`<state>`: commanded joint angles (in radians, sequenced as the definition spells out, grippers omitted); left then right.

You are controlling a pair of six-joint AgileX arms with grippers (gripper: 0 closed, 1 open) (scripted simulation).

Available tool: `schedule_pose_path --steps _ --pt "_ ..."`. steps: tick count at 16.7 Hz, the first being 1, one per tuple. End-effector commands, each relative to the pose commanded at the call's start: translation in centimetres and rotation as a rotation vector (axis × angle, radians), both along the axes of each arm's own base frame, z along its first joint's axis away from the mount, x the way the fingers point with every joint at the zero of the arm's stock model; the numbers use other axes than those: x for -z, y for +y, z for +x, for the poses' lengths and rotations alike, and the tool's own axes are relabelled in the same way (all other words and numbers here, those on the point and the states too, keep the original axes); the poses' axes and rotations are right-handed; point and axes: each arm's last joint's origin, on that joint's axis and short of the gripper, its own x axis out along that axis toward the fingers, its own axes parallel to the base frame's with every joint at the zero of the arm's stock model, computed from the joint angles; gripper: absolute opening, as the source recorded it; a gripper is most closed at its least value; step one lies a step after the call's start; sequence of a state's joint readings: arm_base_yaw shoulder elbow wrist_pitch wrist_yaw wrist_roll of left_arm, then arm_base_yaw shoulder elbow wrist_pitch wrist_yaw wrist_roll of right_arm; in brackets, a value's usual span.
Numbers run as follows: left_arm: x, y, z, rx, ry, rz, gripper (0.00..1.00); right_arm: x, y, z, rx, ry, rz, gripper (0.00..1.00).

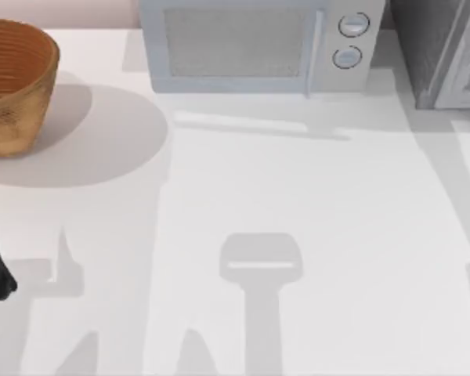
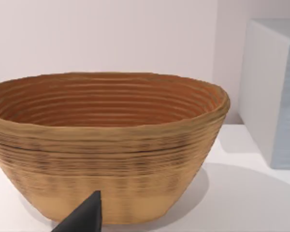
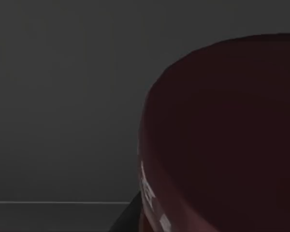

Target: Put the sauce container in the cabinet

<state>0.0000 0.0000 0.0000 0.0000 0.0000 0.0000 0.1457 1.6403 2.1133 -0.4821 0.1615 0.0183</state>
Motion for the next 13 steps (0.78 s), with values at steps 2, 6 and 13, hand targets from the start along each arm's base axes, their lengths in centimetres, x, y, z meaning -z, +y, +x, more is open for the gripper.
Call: schedule_pose_path --steps 2,6,13 --pt "0.0 0.0 0.0 0.0 0.0 0.0 1.0 0.8 0.3 3.2 -0.013 0.006 -0.001 0.0" --pt "0.0 0.0 0.0 0.0 0.0 0.0 1.0 1.8 -0.5 6.6 0.001 -0.002 0.001 0.0" --pt "0.0 0.0 0.0 0.0 0.0 0.0 1.0 1.8 -0.6 6.6 0.003 -0.002 0.001 0.23"
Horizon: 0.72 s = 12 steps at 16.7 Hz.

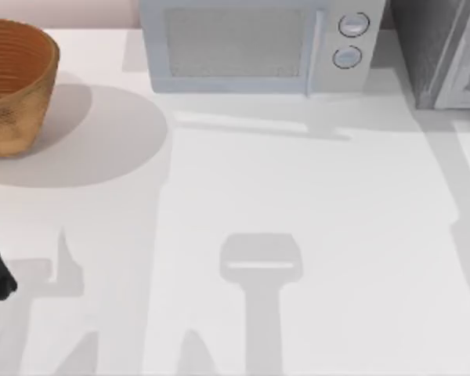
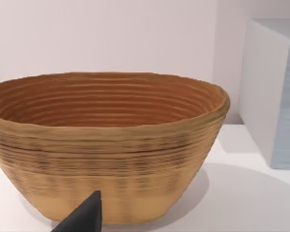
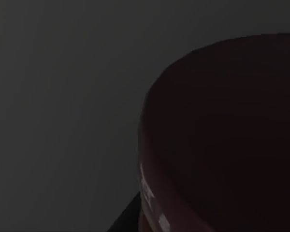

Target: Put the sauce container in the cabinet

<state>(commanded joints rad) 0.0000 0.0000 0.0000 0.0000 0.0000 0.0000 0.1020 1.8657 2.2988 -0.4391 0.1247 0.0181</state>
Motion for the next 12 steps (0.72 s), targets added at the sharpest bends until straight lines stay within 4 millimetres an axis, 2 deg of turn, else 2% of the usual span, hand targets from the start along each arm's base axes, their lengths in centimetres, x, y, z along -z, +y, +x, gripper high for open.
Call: schedule_pose_path --steps 10,12 --pt "0.0 0.0 0.0 0.0 0.0 0.0 1.0 0.0 0.0 0.0 0.0 0.0 0.0 0.98" --pt "0.0 0.0 0.0 0.0 0.0 0.0 1.0 0.0 0.0 0.0 0.0 0.0 0.0 1.0"
